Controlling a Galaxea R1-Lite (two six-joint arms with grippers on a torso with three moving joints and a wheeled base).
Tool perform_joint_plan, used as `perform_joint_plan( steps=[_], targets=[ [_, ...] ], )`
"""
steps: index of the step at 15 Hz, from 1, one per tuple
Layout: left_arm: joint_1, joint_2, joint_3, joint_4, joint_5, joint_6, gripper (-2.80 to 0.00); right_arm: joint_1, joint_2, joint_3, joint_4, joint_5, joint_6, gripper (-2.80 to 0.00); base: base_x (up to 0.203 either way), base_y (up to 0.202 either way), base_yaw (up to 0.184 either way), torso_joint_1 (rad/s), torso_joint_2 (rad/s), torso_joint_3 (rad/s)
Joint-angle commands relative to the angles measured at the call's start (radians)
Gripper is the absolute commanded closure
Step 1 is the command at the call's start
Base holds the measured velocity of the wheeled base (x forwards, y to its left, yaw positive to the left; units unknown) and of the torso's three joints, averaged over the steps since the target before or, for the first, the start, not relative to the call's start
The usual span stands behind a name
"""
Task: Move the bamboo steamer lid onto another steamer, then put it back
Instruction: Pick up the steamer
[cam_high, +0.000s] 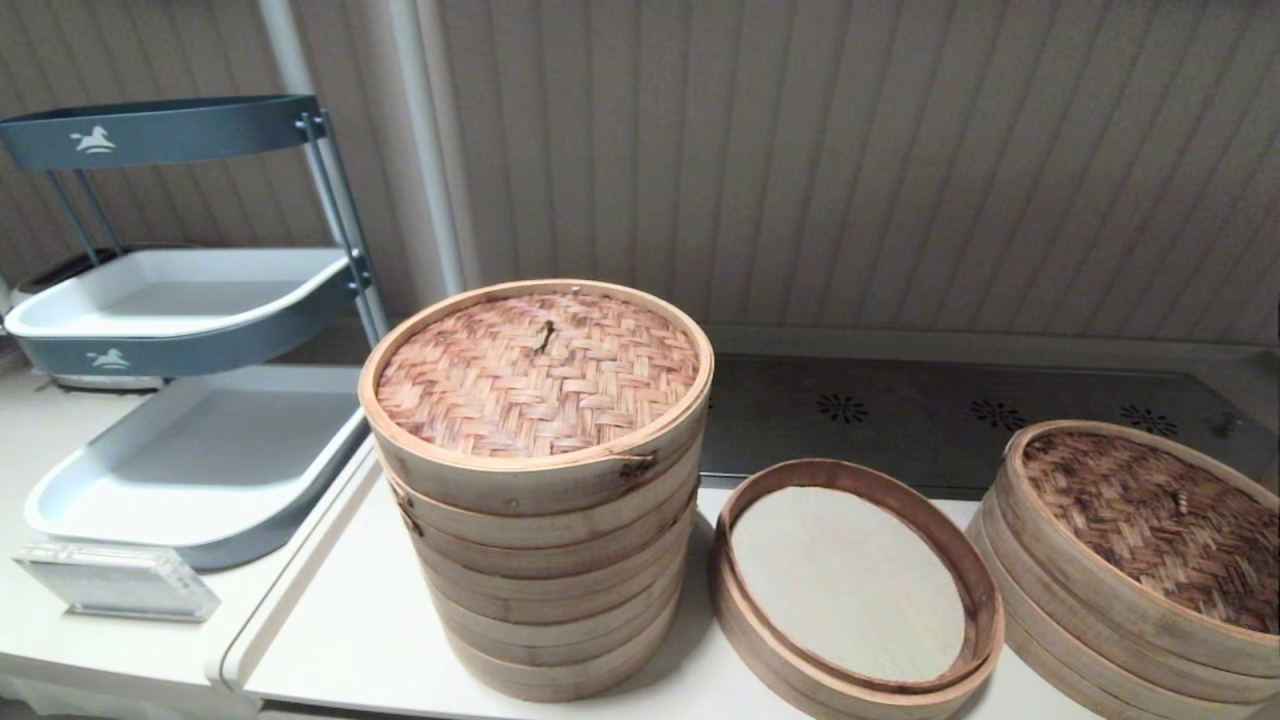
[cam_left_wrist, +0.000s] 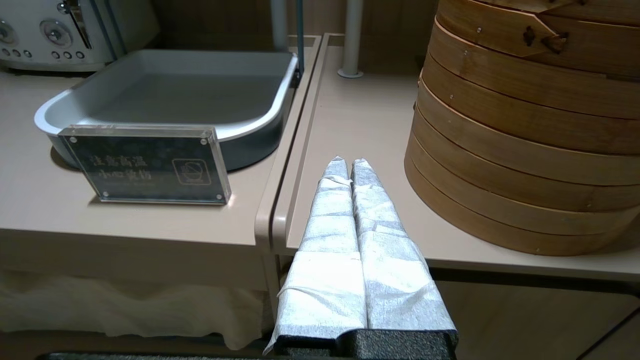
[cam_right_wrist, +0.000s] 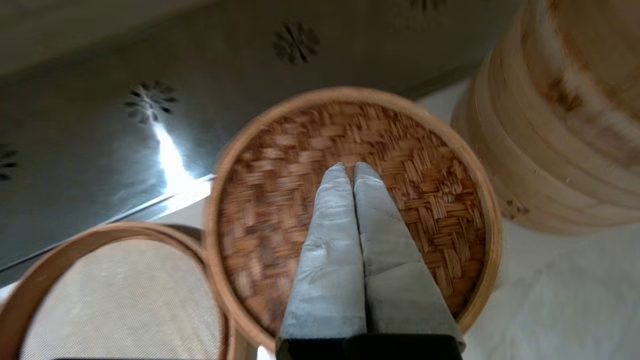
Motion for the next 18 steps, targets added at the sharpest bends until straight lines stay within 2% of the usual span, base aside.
perform_joint_plan(
  steps=[1, 4, 5, 9, 15, 18],
  targets=[
    [0.0, -0.002, 0.025, -0.001, 0.0, 0.0, 0.0, -0.081, 0.157, -0.019, 0.0, 0.034, 0.002, 0.0, 0.0, 0.0, 0.0, 0.0, 0.0, 0.0],
    [0.0, -0.002, 0.025, -0.001, -0.001, 0.0, 0.0, -0.096, 0.168, 0.017, 0.0, 0.055, 0.002, 0.0, 0.0, 0.0, 0.0, 0.0, 0.0, 0.0],
    [0.0, -0.003, 0.025, -0.001, 0.0, 0.0, 0.0, -0.096, 0.167, 0.044, -0.001, 0.055, -0.001, -2.8, 0.0, 0.0, 0.0, 0.0, 0.0, 0.0],
    [0.0, -0.002, 0.025, -0.001, 0.0, 0.0, 0.0, -0.096, 0.182, 0.122, -0.063, 0.124, -0.005, -2.8, 0.0, 0.0, 0.0, 0.0, 0.0, 0.0],
    [0.0, -0.002, 0.025, -0.001, 0.001, 0.0, 0.0, -0.101, 0.226, 0.225, -0.163, 0.128, 0.006, -2.8, 0.0, 0.0, 0.0, 0.0, 0.0, 0.0],
    [0.0, -0.003, 0.025, -0.001, 0.001, 0.0, 0.0, -0.098, 0.253, 0.29, -0.283, 0.124, -0.001, -2.8, 0.0, 0.0, 0.0, 0.0, 0.0, 0.0]
  ],
)
